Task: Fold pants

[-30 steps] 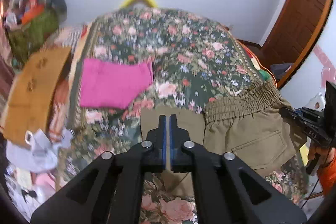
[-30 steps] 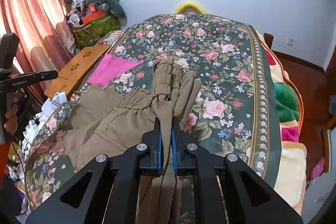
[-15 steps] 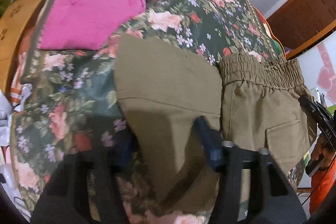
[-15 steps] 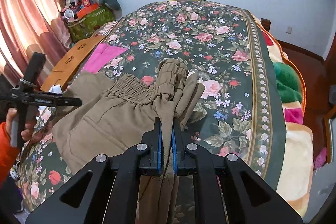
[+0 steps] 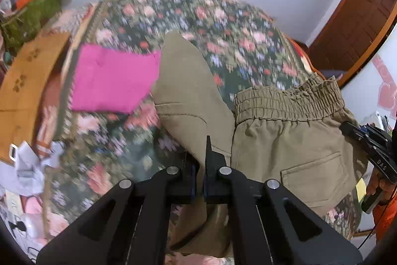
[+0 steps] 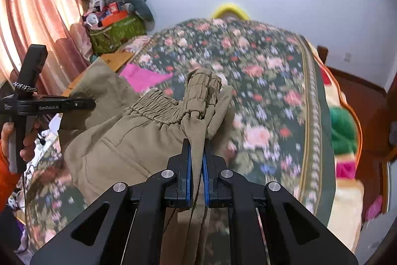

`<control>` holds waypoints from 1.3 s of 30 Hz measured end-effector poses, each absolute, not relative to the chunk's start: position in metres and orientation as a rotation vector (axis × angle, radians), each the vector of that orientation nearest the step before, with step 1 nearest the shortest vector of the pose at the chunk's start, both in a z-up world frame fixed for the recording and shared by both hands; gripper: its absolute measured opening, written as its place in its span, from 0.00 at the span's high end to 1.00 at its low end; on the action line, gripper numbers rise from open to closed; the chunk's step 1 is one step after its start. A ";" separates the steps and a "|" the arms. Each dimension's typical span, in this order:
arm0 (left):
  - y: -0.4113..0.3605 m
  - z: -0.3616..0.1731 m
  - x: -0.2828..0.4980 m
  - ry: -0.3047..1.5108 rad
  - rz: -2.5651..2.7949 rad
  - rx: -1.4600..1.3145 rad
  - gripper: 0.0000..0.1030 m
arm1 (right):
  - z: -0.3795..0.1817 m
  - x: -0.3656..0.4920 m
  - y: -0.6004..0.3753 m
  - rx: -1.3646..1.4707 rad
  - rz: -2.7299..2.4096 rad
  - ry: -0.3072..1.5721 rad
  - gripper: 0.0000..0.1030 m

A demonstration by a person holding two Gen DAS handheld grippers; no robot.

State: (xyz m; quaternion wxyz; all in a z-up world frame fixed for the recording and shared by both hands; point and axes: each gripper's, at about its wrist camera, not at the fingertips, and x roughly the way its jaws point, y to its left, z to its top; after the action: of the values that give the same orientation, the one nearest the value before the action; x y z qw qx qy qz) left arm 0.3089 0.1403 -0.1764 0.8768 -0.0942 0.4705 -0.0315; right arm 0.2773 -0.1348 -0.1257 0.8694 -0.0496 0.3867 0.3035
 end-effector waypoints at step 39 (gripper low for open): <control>0.353 -0.288 0.461 0.993 0.367 -0.295 0.95 | -0.202 0.428 0.082 -0.158 0.672 0.850 0.94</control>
State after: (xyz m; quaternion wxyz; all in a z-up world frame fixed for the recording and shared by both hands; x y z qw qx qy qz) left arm 0.4614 0.3526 -0.2877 0.8528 -0.1400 0.4718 0.1744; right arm 0.4285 0.0822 -0.2019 0.8538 -0.0750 0.4041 0.3196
